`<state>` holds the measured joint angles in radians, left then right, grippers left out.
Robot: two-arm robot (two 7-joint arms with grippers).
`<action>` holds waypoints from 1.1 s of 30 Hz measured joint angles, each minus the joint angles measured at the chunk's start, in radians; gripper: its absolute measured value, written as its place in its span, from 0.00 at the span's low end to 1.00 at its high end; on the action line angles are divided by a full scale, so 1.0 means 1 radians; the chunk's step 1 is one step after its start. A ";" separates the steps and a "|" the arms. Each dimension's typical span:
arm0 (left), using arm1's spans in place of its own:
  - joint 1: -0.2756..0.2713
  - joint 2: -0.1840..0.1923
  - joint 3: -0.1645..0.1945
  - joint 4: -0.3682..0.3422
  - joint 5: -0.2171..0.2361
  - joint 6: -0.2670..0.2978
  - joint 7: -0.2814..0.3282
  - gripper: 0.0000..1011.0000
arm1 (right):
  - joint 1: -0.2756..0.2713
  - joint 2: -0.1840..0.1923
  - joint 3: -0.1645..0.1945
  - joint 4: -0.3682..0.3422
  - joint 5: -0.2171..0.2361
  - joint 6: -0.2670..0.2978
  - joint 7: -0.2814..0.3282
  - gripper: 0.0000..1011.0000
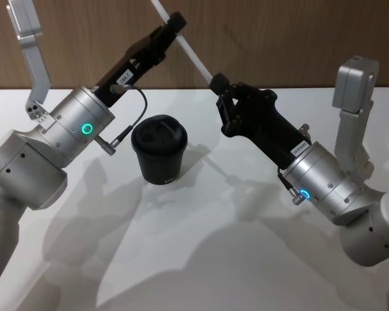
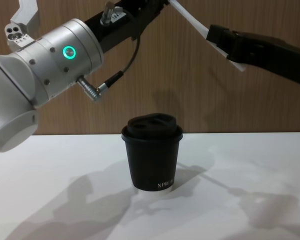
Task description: Pick up the straw with one hand, pass it to the other hand, and insert it into the cup.
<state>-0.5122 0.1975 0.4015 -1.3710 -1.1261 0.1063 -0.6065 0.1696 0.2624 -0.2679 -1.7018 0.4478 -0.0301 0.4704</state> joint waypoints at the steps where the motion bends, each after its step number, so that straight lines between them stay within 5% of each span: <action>1: 0.001 0.002 0.000 -0.002 -0.001 -0.001 0.002 0.07 | 0.000 0.000 0.000 0.000 0.000 0.000 0.000 0.00; 10: 0.004 0.009 0.002 -0.008 -0.007 -0.009 0.012 0.02 | 0.000 0.000 0.000 0.000 0.000 0.000 0.000 0.08; 19: 0.009 0.017 0.007 -0.017 -0.007 -0.023 0.025 0.01 | 0.000 0.000 0.000 0.000 0.000 0.000 0.000 0.36; 33: 0.019 0.074 0.034 -0.085 0.121 -0.100 0.103 0.01 | 0.000 0.000 0.000 0.000 0.000 0.000 0.000 0.78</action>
<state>-0.4929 0.2713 0.4354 -1.4564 -1.0047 0.0068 -0.5037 0.1695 0.2624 -0.2679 -1.7018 0.4478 -0.0301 0.4704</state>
